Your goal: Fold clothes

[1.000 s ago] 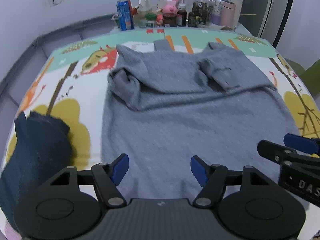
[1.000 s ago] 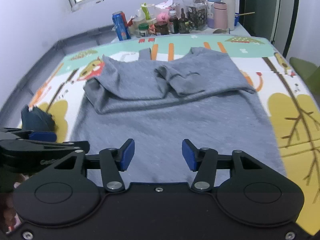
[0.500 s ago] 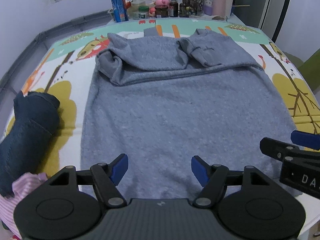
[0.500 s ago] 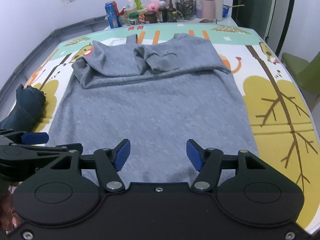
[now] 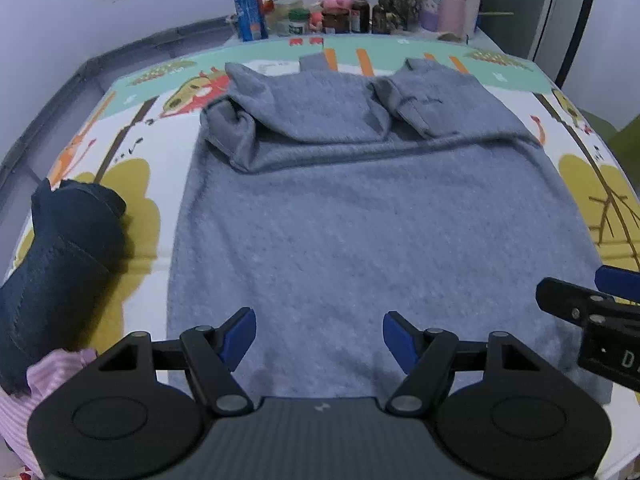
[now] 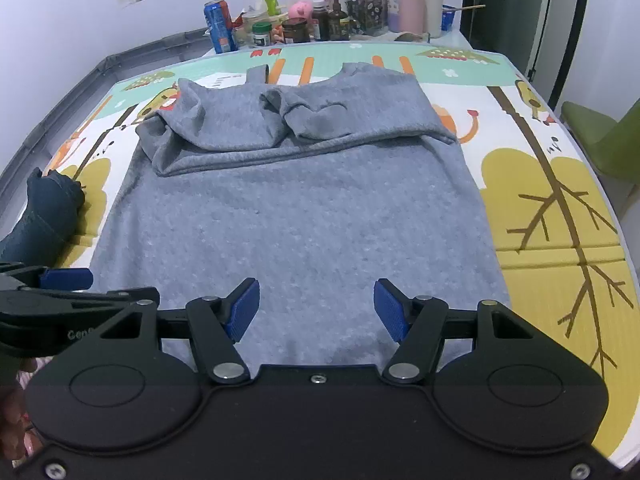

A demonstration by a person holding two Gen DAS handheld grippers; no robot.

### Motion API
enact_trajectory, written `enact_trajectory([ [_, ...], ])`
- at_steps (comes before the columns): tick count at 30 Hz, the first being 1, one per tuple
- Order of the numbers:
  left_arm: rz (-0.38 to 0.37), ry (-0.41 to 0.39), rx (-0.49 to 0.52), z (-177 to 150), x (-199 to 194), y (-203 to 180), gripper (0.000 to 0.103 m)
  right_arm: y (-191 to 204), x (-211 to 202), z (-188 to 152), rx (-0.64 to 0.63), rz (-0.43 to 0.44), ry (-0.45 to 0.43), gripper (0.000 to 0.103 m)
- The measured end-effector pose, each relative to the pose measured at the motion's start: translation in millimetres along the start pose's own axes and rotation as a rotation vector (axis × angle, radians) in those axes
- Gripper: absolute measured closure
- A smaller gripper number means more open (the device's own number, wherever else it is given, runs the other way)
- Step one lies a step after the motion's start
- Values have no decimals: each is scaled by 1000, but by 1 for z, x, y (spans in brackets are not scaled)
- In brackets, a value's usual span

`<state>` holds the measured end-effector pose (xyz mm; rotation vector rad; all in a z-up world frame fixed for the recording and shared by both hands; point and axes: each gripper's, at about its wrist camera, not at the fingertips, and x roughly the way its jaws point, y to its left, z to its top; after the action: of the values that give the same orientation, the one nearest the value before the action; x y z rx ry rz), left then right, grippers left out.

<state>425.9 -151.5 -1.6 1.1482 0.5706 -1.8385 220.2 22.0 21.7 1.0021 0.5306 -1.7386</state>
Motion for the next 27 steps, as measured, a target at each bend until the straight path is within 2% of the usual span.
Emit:
enact_trajectory([
  [5, -14, -10, 37, 24, 3, 3, 30, 10, 2, 24, -11, -20, -17, 41],
  [14, -47, -33, 134, 88, 18, 4, 28, 24, 13, 87, 16, -46, -17, 41],
  [20, -82, -44, 223, 133, 56, -2, 27, 24, 41, 125, 43, -79, -2, 41],
  [27, -104, -102, 388, 164, 108, -22, 27, 11, 82, 144, 75, -127, 39, 41],
])
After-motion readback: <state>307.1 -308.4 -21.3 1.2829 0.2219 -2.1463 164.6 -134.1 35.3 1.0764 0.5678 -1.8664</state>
